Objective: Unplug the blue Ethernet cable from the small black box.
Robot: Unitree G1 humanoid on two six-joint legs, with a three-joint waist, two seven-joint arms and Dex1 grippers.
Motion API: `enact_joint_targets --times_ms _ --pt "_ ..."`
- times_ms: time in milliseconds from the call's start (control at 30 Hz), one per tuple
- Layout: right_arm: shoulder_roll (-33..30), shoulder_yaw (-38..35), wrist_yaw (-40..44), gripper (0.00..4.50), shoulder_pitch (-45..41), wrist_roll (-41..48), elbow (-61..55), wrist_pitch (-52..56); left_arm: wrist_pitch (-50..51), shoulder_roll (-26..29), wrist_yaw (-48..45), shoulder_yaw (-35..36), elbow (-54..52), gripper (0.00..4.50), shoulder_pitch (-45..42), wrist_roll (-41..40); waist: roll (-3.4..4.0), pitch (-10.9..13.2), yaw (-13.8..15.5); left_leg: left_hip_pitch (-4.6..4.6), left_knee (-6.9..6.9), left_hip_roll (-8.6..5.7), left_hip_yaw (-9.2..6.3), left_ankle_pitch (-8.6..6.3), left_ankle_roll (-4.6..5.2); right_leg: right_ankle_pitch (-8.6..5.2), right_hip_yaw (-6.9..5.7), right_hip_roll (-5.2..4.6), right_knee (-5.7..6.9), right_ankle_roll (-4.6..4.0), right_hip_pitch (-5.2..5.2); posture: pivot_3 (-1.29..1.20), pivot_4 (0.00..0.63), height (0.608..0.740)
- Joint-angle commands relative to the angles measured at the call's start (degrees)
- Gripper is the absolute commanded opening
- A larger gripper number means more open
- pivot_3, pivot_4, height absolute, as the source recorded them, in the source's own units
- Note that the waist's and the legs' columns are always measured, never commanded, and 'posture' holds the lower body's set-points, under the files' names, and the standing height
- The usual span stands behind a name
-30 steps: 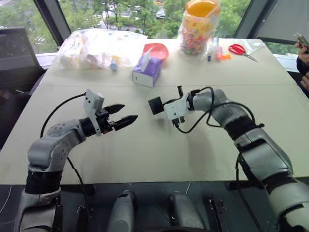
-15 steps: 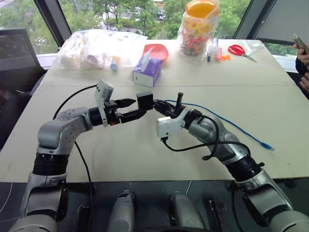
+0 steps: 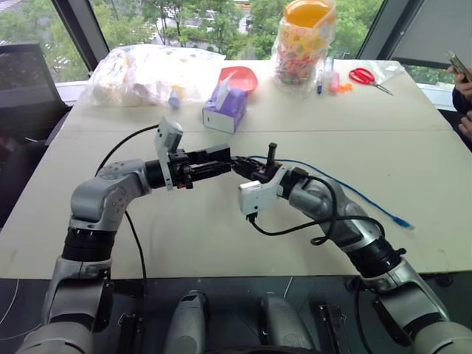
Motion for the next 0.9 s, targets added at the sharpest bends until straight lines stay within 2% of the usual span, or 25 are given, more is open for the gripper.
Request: enact_joint_targets --times_ms 33,67,233,333,400,467,500,667,767,900 --pt "-0.4 -1.67 0.15 0.0 -1.51 1.48 -2.31 -1.16 -1.35 -0.07 -0.51 0.4 -0.6 0.91 -0.05 0.29 0.0 0.0 0.0 0.0 0.0 0.0 0.0 0.0 0.0 0.0 0.0 0.0 0.0 0.0 0.0 0.0 0.15 0.735" --pt "-0.43 -1.78 0.53 0.0 -1.65 1.83 -2.26 -1.2 -1.15 -0.02 -0.55 0.3 -0.63 0.52 0.07 0.4 0.0 0.0 0.01 0.0 0.0 0.0 0.0 0.0 0.0 0.0 0.0 0.0 0.0 0.0 0.0 0.0 0.15 0.735" --pt "-0.68 -2.62 3.42 0.0 -3.85 6.02 -1.03 -2.04 0.03 1.33 -2.59 -1.03 -1.14 0.51 0.94 0.8 0.0 0.0 -0.01 0.0 0.0 0.0 0.0 0.0 0.0 0.0 0.0 0.0 0.0 0.0 0.0 0.0 0.15 0.735" --pt "-0.41 -3.82 8.78 1.41 -5.12 12.2 -0.43 0.69 0.31 1.82 -3.23 -1.22 -1.09 0.51 0.89 0.77 0.0 0.0 -0.07 0.01 0.0 0.0 0.0 0.0 0.0 0.0 0.0 0.0 0.0 0.0 0.01 0.0 0.15 0.735" --pt "-0.67 -4.41 17.25 2.43 -6.23 17.32 -0.06 9.23 1.67 2.74 -4.68 -0.96 -1.3 0.51 0.82 -0.37 0.0 0.0 -0.05 0.01 0.0 0.01 0.0 0.0 0.0 0.0 0.0 0.0 0.01 0.0 0.02 0.0 0.15 0.735" --pt "-2.49 -5.4 28.1 3.48 -7.59 26.02 -1.3 17.94 3.05 4.2 -6.68 -0.52 -1.52 0.51 0.71 -1.5 0.0 0.0 -0.05 0.01 0.02 0.01 -0.01 0.0 0.0 0.0 -0.01 0.0 0.01 0.01 0.04 0.0 0.15 0.735" --pt "-3.78 -6.27 33.31 3.86 -8.31 30.69 -2.4 22.62 3.69 4.83 -7.33 -0.11 -1.42 0.51 0.44 -1.92 0.0 0.01 0.05 0.01 0.02 0.01 -0.01 0.0 0.01 0.0 -0.01 0.0 0.01 0.01 0.04 0.0 0.15 0.735" --pt "-9.6 -9.66 50.38 3.86 -11.67 49.63 -7.5 48.81 6.57 9.01 -13.06 1.43 -1.77 0.51 -0.72 -5.33 0.01 0.02 0.18 0.0 -0.01 0.02 -0.04 0.0 0.01 0.0 -0.08 -0.02 0.0 0.0 0.05 0.0 0.15 0.735" --pt "-7.11 -13.64 49.7 3.86 -14.51 58.19 -5.44 60.75 7.39 10.59 -15.26 1.94 -2.51 0.51 -1.54 -6.76 0.01 0.02 -0.21 0.02 -0.03 0.05 -0.08 0.0 0.01 -0.01 -0.1 0.01 0.01 -0.01 0.04 0.0 0.15 0.735" --pt "-3.79 -16.97 46.46 3.86 -16.87 64.87 -0.76 72.65 7.3 11.34 -16.04 2.22 -3.38 0.51 -2.57 -7.5 0.01 0.01 -0.09 0.04 -0.03 0.06 -0.11 0.0 0.01 -0.01 -0.1 0.04 0.04 -0.02 0.03 0.0 0.15 0.735"
